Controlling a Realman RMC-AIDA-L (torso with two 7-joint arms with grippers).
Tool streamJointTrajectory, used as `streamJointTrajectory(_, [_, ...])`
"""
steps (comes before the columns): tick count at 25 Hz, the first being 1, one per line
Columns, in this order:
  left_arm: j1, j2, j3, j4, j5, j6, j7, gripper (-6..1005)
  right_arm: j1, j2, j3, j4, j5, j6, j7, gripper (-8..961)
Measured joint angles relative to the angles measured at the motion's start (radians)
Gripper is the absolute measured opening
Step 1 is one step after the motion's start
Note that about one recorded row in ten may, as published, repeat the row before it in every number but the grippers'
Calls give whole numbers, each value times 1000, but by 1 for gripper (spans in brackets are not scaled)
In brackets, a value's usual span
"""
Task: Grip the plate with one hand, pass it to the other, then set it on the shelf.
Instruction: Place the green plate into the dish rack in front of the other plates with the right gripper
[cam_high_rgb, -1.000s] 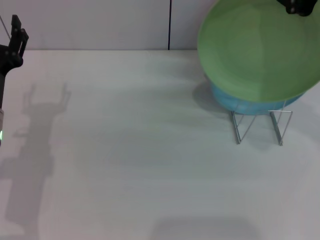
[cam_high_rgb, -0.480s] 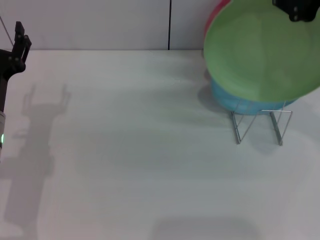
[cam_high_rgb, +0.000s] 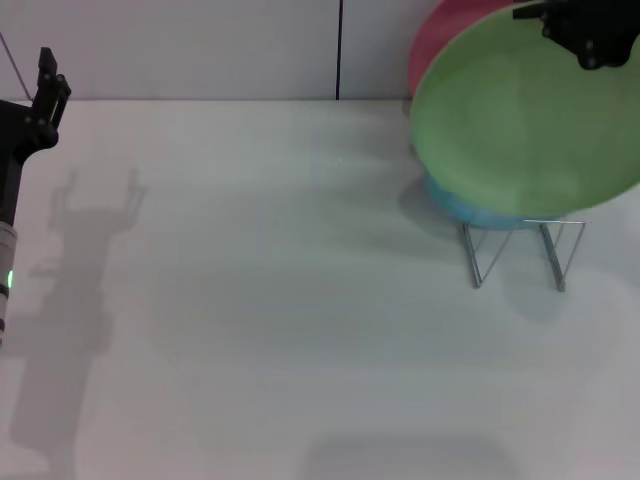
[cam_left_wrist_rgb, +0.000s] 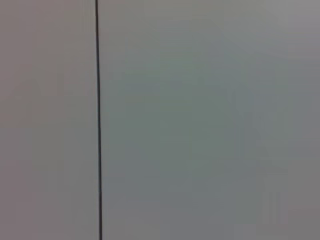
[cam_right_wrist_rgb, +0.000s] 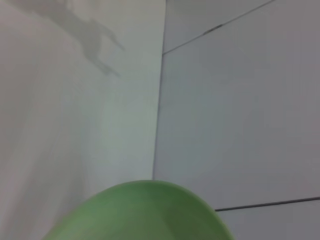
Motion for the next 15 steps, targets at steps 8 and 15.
streamJointTrajectory(8, [-17,-3,14,21,-5,-11,0,827,-8,-1,1,-3,0,15,-43,37])
streamJointTrajectory(15, [-19,-3,14,20,-6,-13,0,827,-21,-1,-5,4,-1,12,-66,37])
